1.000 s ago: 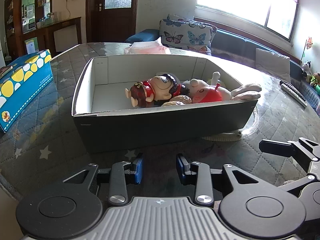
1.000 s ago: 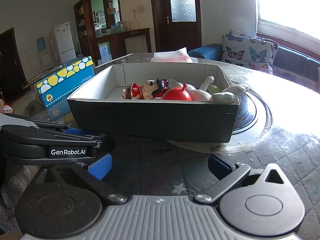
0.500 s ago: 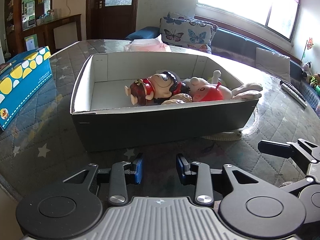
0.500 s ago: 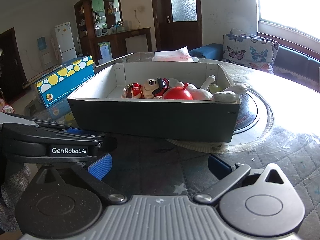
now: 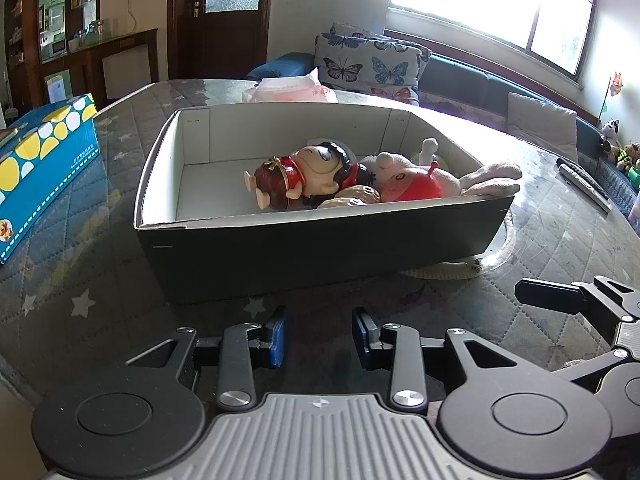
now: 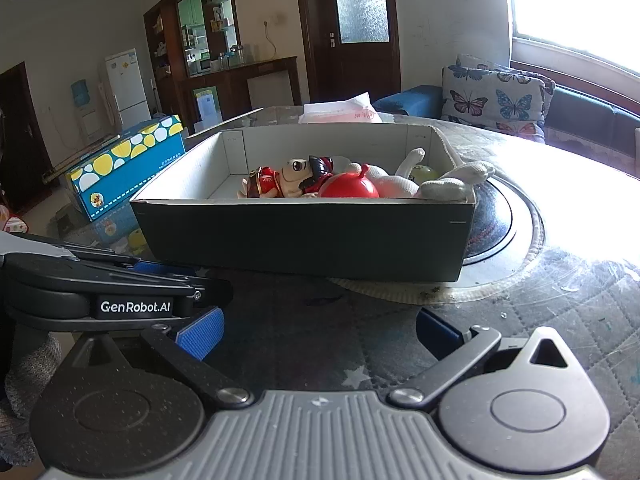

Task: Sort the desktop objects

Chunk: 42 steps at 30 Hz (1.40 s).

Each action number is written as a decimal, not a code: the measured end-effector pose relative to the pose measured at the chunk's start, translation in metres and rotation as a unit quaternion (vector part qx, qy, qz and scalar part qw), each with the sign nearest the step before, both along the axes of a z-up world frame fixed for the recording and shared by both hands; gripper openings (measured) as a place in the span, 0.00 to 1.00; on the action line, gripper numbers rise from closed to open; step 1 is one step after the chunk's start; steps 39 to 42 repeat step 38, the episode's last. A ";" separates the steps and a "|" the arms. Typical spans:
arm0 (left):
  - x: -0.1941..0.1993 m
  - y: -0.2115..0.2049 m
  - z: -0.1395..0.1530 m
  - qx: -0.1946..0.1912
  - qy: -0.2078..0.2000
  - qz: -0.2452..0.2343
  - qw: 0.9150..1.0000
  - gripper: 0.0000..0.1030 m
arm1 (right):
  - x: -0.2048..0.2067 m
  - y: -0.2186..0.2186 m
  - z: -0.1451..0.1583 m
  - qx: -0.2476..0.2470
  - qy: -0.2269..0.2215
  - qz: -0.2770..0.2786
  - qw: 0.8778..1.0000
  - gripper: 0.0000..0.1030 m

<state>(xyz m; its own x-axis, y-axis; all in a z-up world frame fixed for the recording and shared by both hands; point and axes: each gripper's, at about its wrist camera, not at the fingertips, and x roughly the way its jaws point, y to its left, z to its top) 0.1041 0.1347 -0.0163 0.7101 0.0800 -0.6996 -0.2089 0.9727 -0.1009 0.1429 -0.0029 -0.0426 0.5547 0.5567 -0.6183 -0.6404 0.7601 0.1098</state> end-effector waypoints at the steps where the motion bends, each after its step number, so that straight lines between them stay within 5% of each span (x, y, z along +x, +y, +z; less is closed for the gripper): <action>1: 0.000 0.000 0.000 0.001 0.000 0.000 1.000 0.35 | 0.000 0.000 0.000 0.000 0.001 0.000 1.000 1.00; 42: 0.000 0.004 0.005 0.007 -0.014 0.006 1.000 0.34 | 0.000 0.006 0.002 0.002 -0.007 0.006 1.000 1.00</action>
